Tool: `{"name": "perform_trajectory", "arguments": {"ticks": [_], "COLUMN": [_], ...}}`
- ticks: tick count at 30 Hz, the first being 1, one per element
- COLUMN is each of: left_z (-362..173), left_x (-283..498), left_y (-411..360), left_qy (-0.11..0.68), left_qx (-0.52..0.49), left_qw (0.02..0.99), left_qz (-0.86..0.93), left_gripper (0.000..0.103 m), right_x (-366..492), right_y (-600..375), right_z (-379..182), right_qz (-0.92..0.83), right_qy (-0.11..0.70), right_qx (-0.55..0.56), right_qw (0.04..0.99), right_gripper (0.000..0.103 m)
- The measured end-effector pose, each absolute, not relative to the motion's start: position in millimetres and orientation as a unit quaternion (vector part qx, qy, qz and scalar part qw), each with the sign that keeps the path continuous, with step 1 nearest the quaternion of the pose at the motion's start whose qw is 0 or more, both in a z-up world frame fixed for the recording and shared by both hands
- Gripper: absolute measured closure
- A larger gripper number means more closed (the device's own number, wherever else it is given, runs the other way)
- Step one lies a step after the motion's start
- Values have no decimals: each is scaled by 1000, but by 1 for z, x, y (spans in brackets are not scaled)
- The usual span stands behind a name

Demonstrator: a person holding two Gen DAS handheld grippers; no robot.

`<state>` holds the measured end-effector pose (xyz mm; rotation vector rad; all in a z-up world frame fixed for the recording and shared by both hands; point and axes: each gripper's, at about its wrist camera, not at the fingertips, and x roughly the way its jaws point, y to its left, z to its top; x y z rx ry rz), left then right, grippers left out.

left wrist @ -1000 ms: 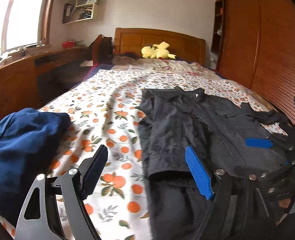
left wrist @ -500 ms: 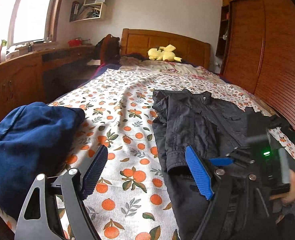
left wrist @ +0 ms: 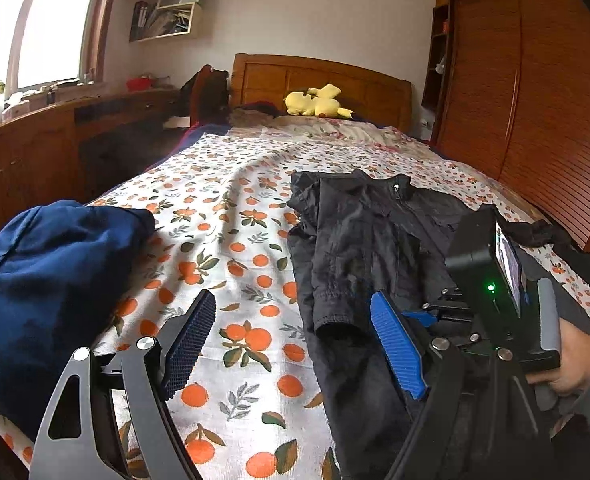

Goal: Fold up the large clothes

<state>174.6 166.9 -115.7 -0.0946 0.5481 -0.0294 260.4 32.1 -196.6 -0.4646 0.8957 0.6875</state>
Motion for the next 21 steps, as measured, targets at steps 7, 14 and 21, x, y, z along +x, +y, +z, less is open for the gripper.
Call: {"name": "perform_trajectory", "arguments": {"ticks": [7, 14, 21], "left_z": [-116, -115, -113], "left_x": [175, 176, 179], "left_y": [166, 165, 158], "left_qy": [269, 268, 267], "left_qx": [-49, -48, -44], "left_qw": [962, 962, 962], "left_qz": [-18, -20, -28], "left_gripper": [21, 21, 21], "right_x": [264, 256, 231], "right_y": [9, -36, -72], "right_z": [-188, -146, -101], "right_qz": [308, 298, 298], "right_qy": [412, 370, 322], "right_qx": [-197, -144, -110], "right_qw": [834, 868, 892], "right_gripper": [94, 94, 95]}}
